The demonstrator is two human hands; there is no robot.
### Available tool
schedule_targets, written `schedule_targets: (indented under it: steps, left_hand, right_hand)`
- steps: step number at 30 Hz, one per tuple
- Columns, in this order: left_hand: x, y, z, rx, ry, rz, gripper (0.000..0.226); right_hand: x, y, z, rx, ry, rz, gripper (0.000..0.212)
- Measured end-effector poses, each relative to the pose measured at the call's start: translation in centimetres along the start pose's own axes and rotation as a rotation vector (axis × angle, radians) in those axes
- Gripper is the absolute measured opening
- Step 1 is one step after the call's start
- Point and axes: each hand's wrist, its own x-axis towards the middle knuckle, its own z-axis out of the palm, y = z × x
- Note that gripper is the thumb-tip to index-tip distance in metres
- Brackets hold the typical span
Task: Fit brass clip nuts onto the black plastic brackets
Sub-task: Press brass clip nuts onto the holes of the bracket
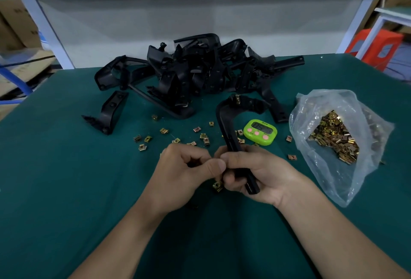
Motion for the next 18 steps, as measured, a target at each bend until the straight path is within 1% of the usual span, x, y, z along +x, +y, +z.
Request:
schedule_targets:
  steps: [3,8,10,12,16,18]
  left_hand:
    - [0.1,0.0,0.1,-0.118,-0.020,-0.007,0.038]
    - [0.1,0.4,0.0,-0.183,-0.066,-0.035,0.034]
    - [0.1,0.4,0.0,-0.254,-0.079,-0.058,0.034]
    - [0.1,0.6,0.2,-0.348,-0.111,-0.084,0.037]
    - [-0.1,0.9,0.5,-0.496,-0.140,-0.172,0.052]
    - [0.0,1.1,0.5,-0.544,-0.131,-0.209,0.053]
  right_hand:
    - [-0.3,-0.1,0.1,0.051,-0.062,0.020,0.008]
    - [-0.2,0.1,0.3,0.003,-0.046,-0.013,0.013]
    - [-0.3,0.1,0.4,0.015,-0.057,-0.008,0.016]
    - [-0.4,0.1,0.6,0.054,-0.046,-0.004,0.017]
    - [-0.5,0.3,1.0,0.126,-0.038,0.003,0.013]
    - [-0.5,0.4,1.1,0.125,-0.016,-0.011,0.011]
